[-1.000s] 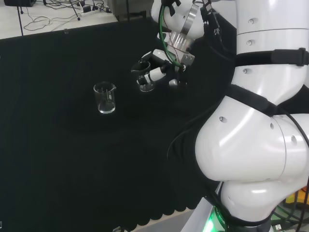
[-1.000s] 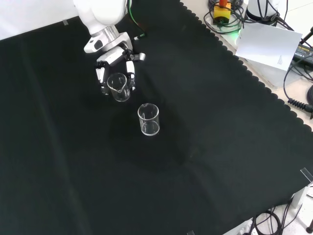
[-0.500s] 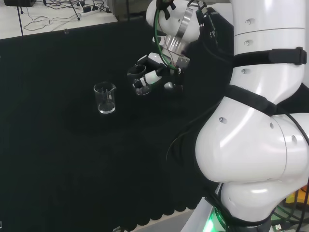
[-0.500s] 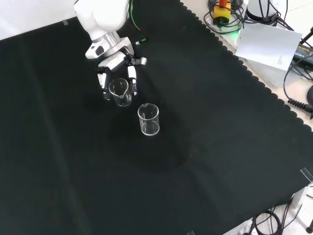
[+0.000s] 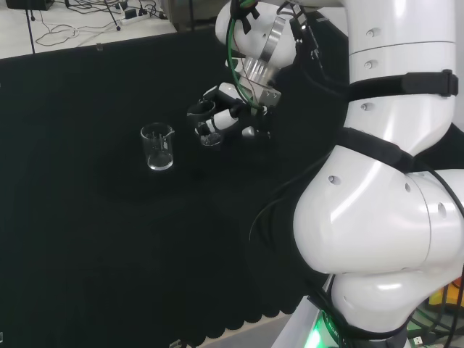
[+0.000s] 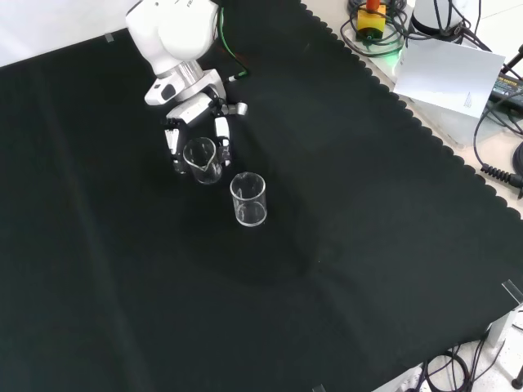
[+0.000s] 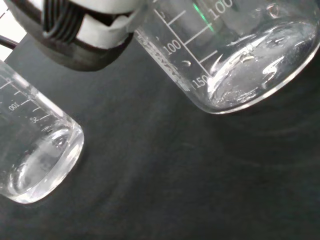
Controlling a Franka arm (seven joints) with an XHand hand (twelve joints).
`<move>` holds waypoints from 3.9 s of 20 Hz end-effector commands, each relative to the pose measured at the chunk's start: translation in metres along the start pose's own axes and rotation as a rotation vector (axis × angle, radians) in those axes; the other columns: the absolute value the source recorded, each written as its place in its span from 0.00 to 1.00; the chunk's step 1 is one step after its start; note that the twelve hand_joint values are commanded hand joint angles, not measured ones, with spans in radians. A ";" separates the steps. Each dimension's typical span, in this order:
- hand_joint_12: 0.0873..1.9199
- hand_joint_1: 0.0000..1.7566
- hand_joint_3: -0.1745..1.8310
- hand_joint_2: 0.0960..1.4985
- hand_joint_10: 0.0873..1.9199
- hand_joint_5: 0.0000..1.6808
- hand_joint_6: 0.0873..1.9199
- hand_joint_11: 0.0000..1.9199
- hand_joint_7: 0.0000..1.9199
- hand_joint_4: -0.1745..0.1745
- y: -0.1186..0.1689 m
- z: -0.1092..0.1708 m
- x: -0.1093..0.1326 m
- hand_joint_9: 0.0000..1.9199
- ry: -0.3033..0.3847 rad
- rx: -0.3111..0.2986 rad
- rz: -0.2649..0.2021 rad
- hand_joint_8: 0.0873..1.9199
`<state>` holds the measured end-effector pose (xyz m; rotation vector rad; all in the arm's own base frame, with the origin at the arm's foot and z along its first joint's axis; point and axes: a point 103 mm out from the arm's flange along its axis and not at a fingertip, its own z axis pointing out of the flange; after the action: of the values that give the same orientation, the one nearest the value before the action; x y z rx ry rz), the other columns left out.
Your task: Place the beaker back on the table.
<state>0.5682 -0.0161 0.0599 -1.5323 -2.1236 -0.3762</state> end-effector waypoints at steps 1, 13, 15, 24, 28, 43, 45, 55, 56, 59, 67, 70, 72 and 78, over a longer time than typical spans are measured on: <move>0.43 0.73 0.00 0.73 0.30 0.67 0.38 0.57 0.61 0.00 -0.017 -0.019 -0.023 0.65 -0.001 -0.013 0.005 0.37; 0.64 0.62 0.00 0.63 0.23 0.46 0.43 0.28 0.47 0.48 -0.022 -0.020 -0.029 0.51 -0.019 0.043 0.026 0.33; 0.65 0.62 0.00 0.63 0.22 0.44 0.43 0.27 0.45 0.47 -0.022 -0.019 -0.028 0.49 -0.019 0.047 0.030 0.33; 0.69 0.59 0.00 0.60 0.25 0.27 0.35 0.13 0.29 0.38 -0.024 -0.018 -0.031 0.35 -0.011 0.055 0.036 0.33; 0.70 0.58 0.00 0.60 0.27 0.24 0.28 0.11 0.26 0.35 -0.018 -0.013 -0.021 0.32 -0.002 0.062 0.046 0.34; 0.71 0.55 0.00 0.60 0.30 0.22 0.18 0.08 0.22 0.31 -0.024 -0.020 -0.034 0.28 0.022 0.049 0.072 0.35; 0.71 0.55 0.00 0.60 0.30 0.22 0.18 0.08 0.22 0.31 -0.024 -0.022 -0.036 0.28 0.021 0.052 0.081 0.35; 0.71 0.50 0.00 0.58 0.36 0.15 0.00 0.00 0.02 0.28 -0.023 -0.022 -0.037 0.11 0.023 0.051 0.131 0.35; 0.70 0.50 0.00 0.58 0.36 0.14 0.00 0.00 0.01 0.27 -0.023 -0.024 -0.038 0.10 0.031 0.046 0.135 0.34; 0.70 0.50 0.00 0.57 0.37 0.13 0.00 0.00 0.00 0.27 -0.025 -0.030 -0.044 0.08 0.048 0.029 0.147 0.34; 0.69 0.49 0.00 0.57 0.38 0.14 0.00 0.00 0.00 0.27 -0.030 -0.042 -0.053 0.08 0.058 -0.015 0.171 0.34; 0.69 0.49 0.00 0.57 0.38 0.14 0.00 0.00 0.00 0.26 -0.032 -0.047 -0.052 0.07 0.062 -0.042 0.156 0.33; 0.69 0.49 0.00 0.57 0.38 0.13 0.00 0.00 0.00 0.26 -0.034 -0.052 -0.050 0.07 0.066 -0.062 0.137 0.33; 0.69 0.48 0.00 0.56 0.38 0.13 0.00 0.00 0.00 0.25 -0.032 -0.067 -0.023 0.07 0.033 -0.099 0.132 0.32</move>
<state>0.5593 -0.0910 0.0853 -1.6699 -1.9661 -0.4311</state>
